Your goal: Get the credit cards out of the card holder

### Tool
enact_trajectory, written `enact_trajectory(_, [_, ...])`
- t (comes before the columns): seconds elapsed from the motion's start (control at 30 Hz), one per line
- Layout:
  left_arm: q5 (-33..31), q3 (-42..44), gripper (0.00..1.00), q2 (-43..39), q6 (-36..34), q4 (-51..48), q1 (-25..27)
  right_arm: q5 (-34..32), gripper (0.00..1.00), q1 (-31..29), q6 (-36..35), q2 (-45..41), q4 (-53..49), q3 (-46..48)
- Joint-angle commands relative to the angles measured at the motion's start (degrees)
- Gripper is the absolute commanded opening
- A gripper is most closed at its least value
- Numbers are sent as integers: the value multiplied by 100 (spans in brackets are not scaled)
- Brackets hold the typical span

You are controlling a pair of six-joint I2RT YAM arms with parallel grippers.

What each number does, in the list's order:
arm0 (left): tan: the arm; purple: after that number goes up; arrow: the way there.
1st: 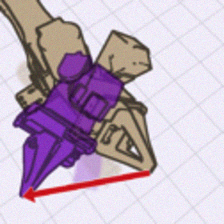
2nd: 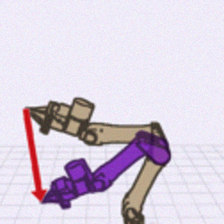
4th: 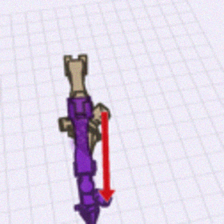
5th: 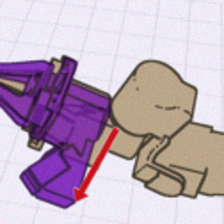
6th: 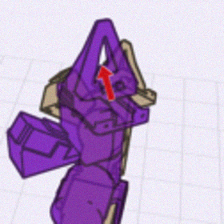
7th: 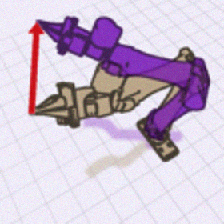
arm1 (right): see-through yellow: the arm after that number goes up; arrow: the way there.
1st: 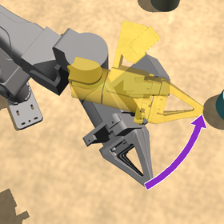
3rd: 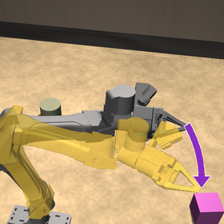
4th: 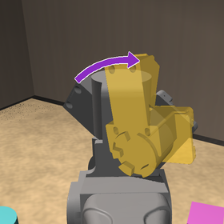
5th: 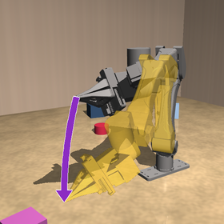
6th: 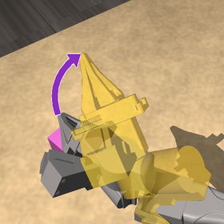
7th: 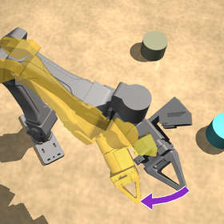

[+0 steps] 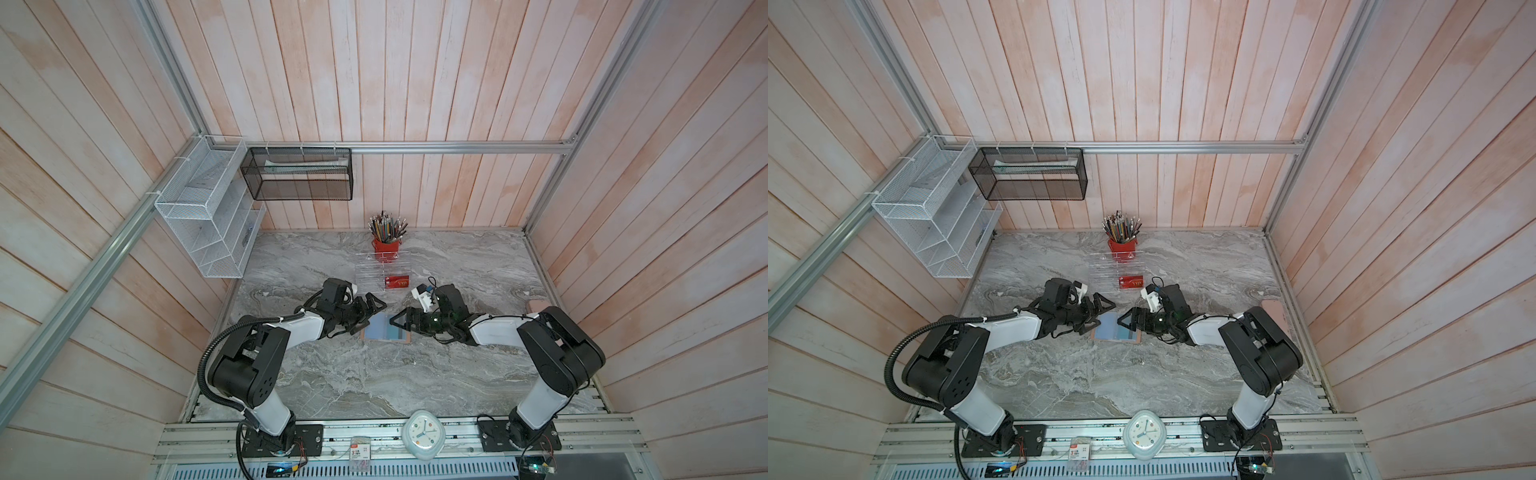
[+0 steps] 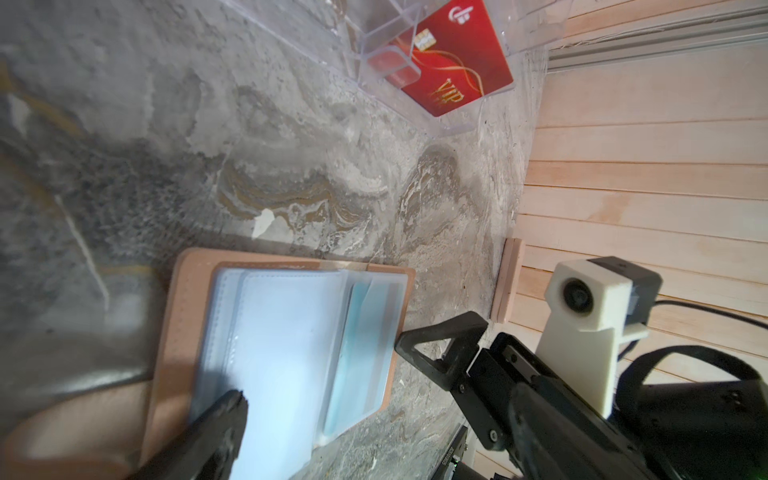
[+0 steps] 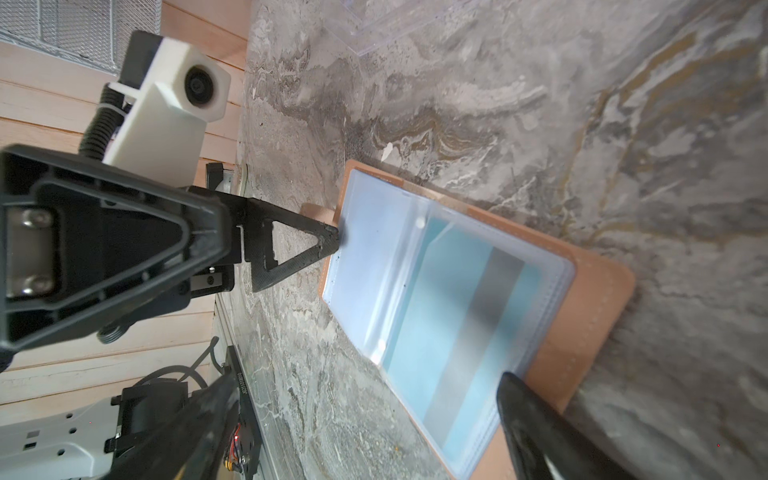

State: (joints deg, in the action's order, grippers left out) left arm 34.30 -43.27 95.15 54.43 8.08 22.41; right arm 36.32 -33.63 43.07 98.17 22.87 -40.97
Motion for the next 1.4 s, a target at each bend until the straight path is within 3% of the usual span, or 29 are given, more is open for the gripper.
enact_trajectory(0.0, [15, 168, 100, 74, -78, 76, -18, 7, 98, -20, -93, -6, -18, 21])
enact_trajectory(0.5, [-53, 510, 100, 47, -47, 180, -69, 83, 98, -7, 9, 24, 170, 301])
enact_trajectory(1.37, [63, 574, 100, 59, 61, 295, -101, 141, 98, -302, 50, 2, 138, -269])
